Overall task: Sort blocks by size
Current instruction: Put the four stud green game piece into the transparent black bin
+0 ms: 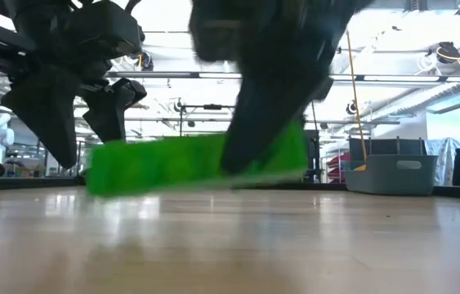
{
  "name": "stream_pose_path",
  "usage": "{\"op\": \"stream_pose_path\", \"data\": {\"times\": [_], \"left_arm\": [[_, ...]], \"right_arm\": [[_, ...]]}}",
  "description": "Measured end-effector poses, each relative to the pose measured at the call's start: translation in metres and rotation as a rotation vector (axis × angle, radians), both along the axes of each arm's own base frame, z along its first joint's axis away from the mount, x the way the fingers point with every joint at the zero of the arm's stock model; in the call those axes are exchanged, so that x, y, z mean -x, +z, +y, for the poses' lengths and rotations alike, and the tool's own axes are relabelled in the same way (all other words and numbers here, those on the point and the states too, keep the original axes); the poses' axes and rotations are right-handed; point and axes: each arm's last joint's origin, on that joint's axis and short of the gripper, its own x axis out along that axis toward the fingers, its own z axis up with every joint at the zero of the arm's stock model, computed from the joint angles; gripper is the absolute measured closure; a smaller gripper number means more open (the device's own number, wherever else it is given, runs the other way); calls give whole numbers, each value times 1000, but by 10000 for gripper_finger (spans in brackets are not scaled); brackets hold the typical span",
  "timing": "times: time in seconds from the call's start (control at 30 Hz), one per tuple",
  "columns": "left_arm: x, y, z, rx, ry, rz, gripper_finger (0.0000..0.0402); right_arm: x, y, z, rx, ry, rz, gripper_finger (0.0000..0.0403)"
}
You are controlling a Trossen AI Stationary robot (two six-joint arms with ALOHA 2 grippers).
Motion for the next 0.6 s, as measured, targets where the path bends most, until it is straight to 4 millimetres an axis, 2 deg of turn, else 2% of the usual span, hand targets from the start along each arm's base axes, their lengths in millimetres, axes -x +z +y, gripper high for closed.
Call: {"op": "stream_pose_path", "data": {"times": [0.17,0.4,0.6], "left_arm": [[-2,1,0,-20,47,-34,183],[-4,2,1,-23,91,-65,183],[-4,3,1,-20,118,-73,183]], "right_arm": [[29,32,13,59,-104,56,252],[85,71,39,105,-355,120,252],[135,95,59,101,-582,122,247]]}}
